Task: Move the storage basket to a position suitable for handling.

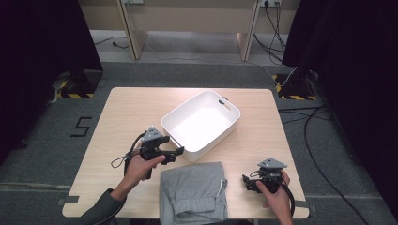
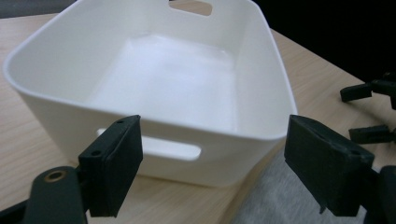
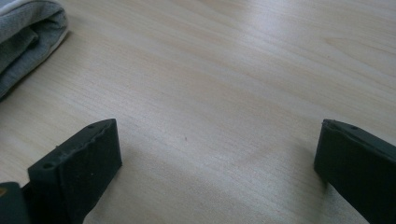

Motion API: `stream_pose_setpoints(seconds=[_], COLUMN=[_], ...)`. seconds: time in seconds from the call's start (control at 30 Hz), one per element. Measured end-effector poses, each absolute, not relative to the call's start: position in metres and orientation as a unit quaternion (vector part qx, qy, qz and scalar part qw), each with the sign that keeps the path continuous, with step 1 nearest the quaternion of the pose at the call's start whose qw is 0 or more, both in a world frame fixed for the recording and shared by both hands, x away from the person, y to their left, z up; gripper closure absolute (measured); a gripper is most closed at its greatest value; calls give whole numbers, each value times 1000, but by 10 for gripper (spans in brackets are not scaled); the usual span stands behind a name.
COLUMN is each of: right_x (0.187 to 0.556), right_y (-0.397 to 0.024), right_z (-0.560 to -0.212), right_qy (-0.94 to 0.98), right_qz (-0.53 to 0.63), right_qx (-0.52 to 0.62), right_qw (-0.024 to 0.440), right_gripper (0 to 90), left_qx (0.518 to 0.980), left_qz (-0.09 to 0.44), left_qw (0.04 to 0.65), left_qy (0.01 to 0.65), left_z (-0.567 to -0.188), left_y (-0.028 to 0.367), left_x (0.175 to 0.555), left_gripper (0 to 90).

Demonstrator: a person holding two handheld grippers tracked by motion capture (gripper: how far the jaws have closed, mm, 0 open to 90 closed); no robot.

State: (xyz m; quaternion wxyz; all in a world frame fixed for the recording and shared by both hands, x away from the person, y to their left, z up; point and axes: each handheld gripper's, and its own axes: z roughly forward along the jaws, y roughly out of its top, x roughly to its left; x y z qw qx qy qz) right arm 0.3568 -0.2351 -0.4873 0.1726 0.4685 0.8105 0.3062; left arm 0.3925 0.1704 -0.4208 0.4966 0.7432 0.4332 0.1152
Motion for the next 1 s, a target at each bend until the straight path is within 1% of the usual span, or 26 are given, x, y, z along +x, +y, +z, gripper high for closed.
stream_pose_setpoints(seconds=[0.13,0.17,0.23,0.3,0.4,0.47,0.53,0.77,0.83,0.87,0.93,1.0], right_x=[357,357,357,357,356,356,356,356,356,356,356,356], right_y=[-235,-235,-235,-235,-234,-234,-234,-234,-234,-234,-234,-234], right_z=[-487,-487,-487,-488,-487,-487,-487,-487,-487,-488,-487,-487], right_qy=[811,811,811,811,810,810,810,810,810,811,812,814], right_qz=[306,306,307,307,305,306,306,306,306,307,306,305], right_qx=[468,468,468,467,469,470,470,470,470,467,465,464], right_qw=[173,173,173,174,172,172,172,172,172,172,172,171], right_gripper=[13,12,12,11,10,10,10,10,10,10,10,10], left_qx=[741,741,751,756,758,753,753,758,760,761,762,763], left_qz=[116,123,154,172,183,185,188,192,196,203,210,206], left_qw=[490,486,468,459,451,458,456,450,445,440,432,428], left_qy=[444,447,439,435,434,434,435,432,431,431,433,438], left_z=[-420,-421,-422,-423,-426,-428,-428,-427,-427,-427,-428,-429], left_y=[160,157,152,149,151,154,157,160,163,165,170,175], left_x=[402,404,404,404,406,409,412,420,425,427,432,437], left_gripper=[186,151,156,179,218,228,295,328,341,366,376,378])
